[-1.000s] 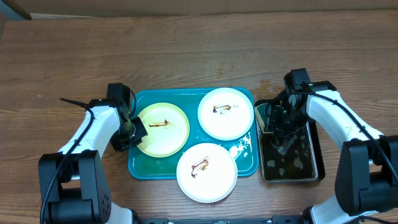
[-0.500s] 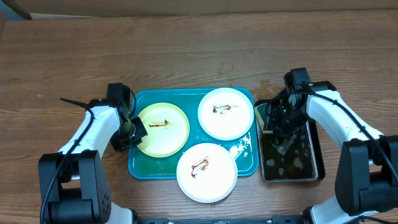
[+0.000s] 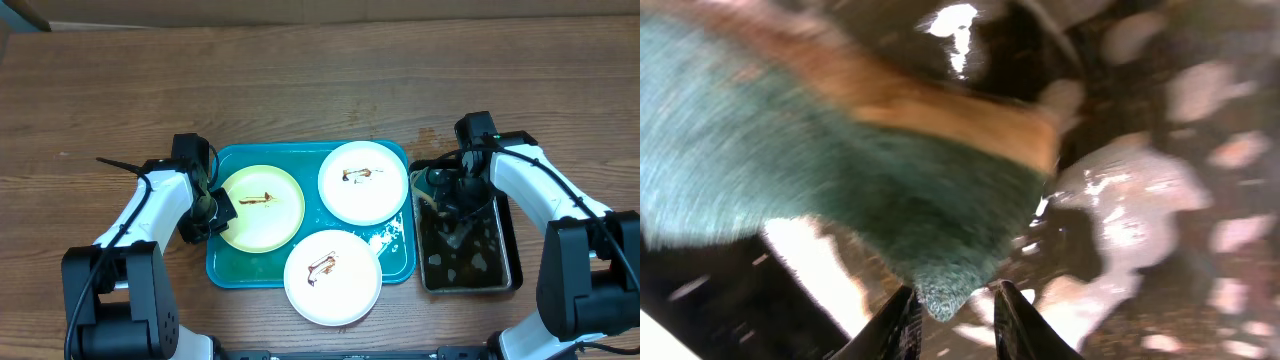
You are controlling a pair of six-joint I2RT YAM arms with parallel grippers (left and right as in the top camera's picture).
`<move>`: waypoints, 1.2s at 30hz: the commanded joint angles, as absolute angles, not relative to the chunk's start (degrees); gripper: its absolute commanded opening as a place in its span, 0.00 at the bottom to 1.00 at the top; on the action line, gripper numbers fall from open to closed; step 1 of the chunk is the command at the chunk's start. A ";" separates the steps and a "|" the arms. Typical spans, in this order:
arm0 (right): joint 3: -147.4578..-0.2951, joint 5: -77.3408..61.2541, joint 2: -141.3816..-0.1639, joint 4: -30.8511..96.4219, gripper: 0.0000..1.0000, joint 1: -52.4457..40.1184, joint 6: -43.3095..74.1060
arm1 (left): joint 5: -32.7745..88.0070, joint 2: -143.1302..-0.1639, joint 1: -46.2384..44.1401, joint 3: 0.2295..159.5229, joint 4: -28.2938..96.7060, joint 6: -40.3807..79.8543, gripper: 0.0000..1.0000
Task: Clean dirty plates on tray and stack at the side
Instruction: 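Dip and swish the sponge in the soapy water with the right gripper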
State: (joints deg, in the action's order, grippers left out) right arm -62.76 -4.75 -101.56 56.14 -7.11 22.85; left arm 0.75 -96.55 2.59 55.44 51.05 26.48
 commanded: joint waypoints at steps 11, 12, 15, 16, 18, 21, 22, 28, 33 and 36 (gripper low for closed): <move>-67.72 7.90 -99.53 56.84 0.20 -7.03 29.17 | 0.03 -96.73 2.22 56.29 50.98 26.20 0.08; -68.34 7.20 -99.18 57.21 0.20 -7.07 29.17 | 0.03 -96.73 2.22 56.27 50.98 26.20 0.08; -69.23 0.78 -98.06 57.30 0.20 -7.07 29.17 | 0.03 -96.73 2.22 56.29 50.94 26.20 0.08; -69.23 -1.67 -98.04 57.19 0.21 -7.07 29.17 | 0.01 -96.73 2.22 56.29 50.94 26.20 0.08; -68.99 -5.48 -98.06 56.66 0.28 -7.07 29.17 | 0.03 -96.73 2.22 56.27 50.94 26.20 0.09; -68.38 -7.66 -98.19 55.24 0.33 -7.07 29.23 | 0.03 -96.73 2.22 56.29 50.94 26.17 0.08; -68.23 -7.64 -98.21 54.70 0.33 -7.07 29.26 | 0.03 -96.73 2.22 56.29 50.94 26.17 0.08; -66.15 -7.62 -98.21 50.46 0.33 -7.07 32.12 | 0.03 -96.73 2.22 56.27 50.94 26.20 0.08; -61.89 -7.92 -98.28 45.60 0.33 -7.09 35.24 | 0.03 -96.73 2.22 56.29 50.96 26.20 0.09; -59.11 -8.73 -98.28 43.38 0.33 -7.09 35.20 | 0.03 -96.73 2.22 56.29 50.92 26.20 0.09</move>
